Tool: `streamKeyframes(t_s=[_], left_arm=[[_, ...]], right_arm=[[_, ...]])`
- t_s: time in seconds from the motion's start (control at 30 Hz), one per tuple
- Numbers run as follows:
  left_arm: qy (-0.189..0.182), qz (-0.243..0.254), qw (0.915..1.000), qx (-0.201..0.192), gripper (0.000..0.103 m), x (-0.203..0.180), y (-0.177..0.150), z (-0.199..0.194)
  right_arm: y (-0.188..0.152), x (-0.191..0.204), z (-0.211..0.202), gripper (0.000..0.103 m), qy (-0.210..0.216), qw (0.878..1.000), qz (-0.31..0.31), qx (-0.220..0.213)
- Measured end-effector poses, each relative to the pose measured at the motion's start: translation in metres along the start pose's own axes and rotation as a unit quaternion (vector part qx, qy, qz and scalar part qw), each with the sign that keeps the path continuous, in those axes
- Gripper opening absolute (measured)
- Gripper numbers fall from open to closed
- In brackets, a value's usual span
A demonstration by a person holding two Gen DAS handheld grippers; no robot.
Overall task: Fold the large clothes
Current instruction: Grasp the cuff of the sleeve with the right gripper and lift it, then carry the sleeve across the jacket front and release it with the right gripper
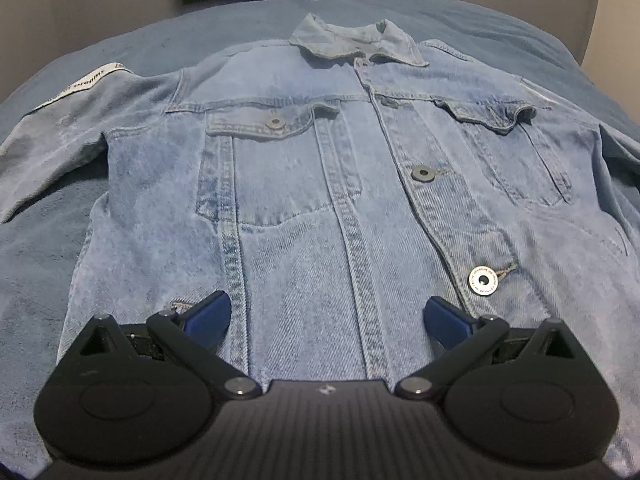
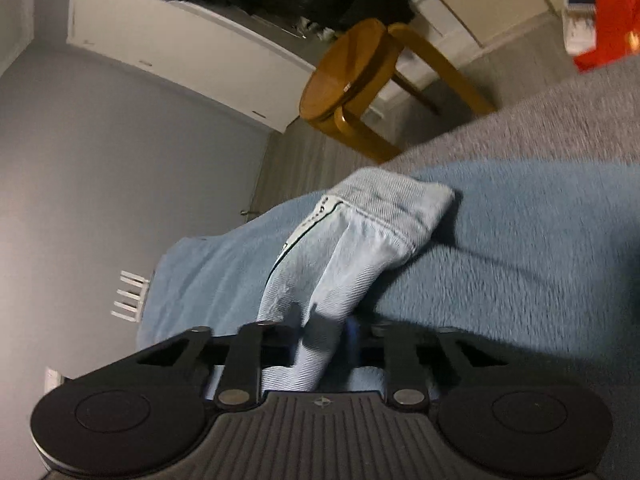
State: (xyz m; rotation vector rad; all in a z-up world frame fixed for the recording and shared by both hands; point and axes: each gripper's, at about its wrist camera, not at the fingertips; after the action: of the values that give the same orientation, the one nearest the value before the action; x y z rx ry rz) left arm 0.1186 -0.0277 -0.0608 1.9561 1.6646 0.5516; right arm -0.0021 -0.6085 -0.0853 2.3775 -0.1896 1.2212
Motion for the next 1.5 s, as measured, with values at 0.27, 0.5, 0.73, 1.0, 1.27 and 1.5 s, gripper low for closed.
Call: streamKeyframes(t_s=[0.27,0.5,0.73,1.0,1.27,1.5], left_arm=[[-0.007,-0.006,0.9999,0.005,0.103,0.003,-0.001,0.003],[-0.007,-0.013,0.9999,-0.006,0.103,0.006,0.005,-0.003],[-0.028,-0.124,0.9909,-0.046,0.103,0.043,0.017,-0.013],[-0.025,-0.168,0.9839,-0.057,0.103,0.071,0.020,-0.003],[-0.053,-0.199,0.9768,-0.058,0.103,0.088,0.018,0.001],[-0.052,-0.179,0.9812,-0.049,0.103,0.083,0.018,0.003]], right_arm=[[-0.012,0.059,-0.033,0.007,0.006,0.977,-0.200,-0.070],[-0.066,0.135,-0.063,0.006,0.105,0.905,-0.396,-0.113],[-0.161,0.213,-0.112,0.006,0.222,0.811,-0.530,-0.107],[-0.296,0.297,-0.138,0.006,0.314,0.723,-0.615,-0.026],[-0.449,0.274,-0.119,0.003,0.297,0.668,-0.662,0.165],[-0.477,0.236,-0.112,0.038,0.268,0.679,-0.630,0.264]])
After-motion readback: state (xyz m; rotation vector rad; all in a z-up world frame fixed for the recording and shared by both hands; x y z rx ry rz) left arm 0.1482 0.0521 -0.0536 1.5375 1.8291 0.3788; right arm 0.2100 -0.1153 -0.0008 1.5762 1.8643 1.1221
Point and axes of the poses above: each gripper's, at about its wrist camera, not at the fingertips, and z roughly the way its jaws point, x to its left, y to its top, and after that the axes turned 1 degree about x, right-handed
